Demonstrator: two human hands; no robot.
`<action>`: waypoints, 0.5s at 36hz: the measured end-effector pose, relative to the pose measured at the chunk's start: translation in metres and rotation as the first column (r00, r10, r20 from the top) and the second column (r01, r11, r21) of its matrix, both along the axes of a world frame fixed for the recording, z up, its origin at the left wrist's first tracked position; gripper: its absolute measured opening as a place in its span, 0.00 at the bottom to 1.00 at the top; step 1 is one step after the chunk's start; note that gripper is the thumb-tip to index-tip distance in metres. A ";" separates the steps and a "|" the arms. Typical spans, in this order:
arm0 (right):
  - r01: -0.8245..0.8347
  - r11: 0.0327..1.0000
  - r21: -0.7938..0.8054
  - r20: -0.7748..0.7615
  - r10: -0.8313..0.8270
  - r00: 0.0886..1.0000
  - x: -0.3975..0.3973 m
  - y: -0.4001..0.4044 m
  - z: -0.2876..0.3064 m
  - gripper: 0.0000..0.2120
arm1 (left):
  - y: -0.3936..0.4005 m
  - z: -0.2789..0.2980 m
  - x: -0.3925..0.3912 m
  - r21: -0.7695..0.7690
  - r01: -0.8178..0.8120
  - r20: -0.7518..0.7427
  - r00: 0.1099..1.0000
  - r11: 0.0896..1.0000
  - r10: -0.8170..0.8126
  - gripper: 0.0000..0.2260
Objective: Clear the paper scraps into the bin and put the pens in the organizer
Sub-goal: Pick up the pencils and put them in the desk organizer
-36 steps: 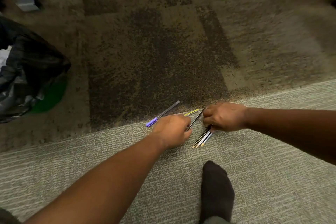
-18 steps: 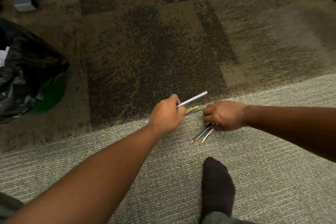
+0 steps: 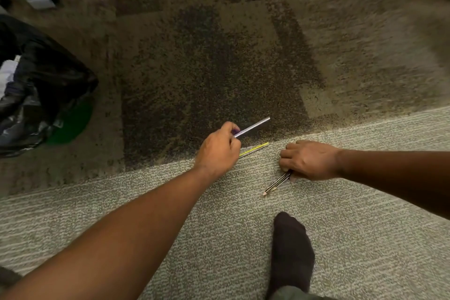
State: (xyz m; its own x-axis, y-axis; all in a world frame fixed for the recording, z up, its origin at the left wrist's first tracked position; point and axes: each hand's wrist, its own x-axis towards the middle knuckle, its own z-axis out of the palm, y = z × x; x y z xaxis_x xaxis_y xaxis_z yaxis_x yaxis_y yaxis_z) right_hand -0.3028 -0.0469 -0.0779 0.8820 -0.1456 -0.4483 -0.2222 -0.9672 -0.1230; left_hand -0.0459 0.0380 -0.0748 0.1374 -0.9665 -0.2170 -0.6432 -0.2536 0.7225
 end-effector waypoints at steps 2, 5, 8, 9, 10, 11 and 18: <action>-0.013 1.000 0.008 -0.008 0.013 1.000 0.000 -0.002 -0.002 0.14 | -0.003 0.001 -0.001 -0.015 -0.016 0.000 1.000 1.000 0.016 0.09; -0.019 0.999 0.031 -0.002 0.019 1.000 0.000 -0.001 -0.005 0.13 | -0.007 0.001 -0.001 -0.032 -0.057 -0.032 0.998 0.998 0.056 0.07; -0.003 0.999 0.045 0.011 0.003 1.000 -0.003 0.002 -0.004 0.12 | -0.010 -0.001 0.000 -0.049 -0.124 -0.106 0.987 0.991 0.119 0.06; 0.007 0.999 0.045 0.023 -0.008 1.000 -0.005 0.003 -0.004 0.12 | -0.010 -0.002 0.000 -0.049 -0.156 -0.142 0.979 0.986 0.148 0.05; 0.024 0.999 0.044 0.031 -0.025 0.999 -0.006 0.003 -0.005 0.12 | -0.009 -0.003 0.001 -0.047 -0.186 -0.180 0.968 0.981 0.175 0.05; 0.044 0.998 0.039 0.027 -0.045 0.999 -0.007 0.004 -0.007 0.11 | -0.009 -0.003 0.001 -0.044 -0.212 -0.215 0.957 0.976 0.198 0.05; 0.315 0.947 0.060 -0.002 -0.316 0.949 -0.004 0.009 0.007 0.11 | 0.001 0.017 -0.002 0.027 -0.419 -0.394 0.830 0.908 0.395 0.06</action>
State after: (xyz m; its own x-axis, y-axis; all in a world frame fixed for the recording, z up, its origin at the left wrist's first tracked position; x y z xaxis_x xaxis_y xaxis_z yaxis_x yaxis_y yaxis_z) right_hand -0.3064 -0.0382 -0.0711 0.7986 -0.3908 -0.4577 -0.5138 -0.8387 -0.1804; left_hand -0.0481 0.0386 -0.0582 0.4389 -0.8539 -0.2796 -0.1611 -0.3809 0.9105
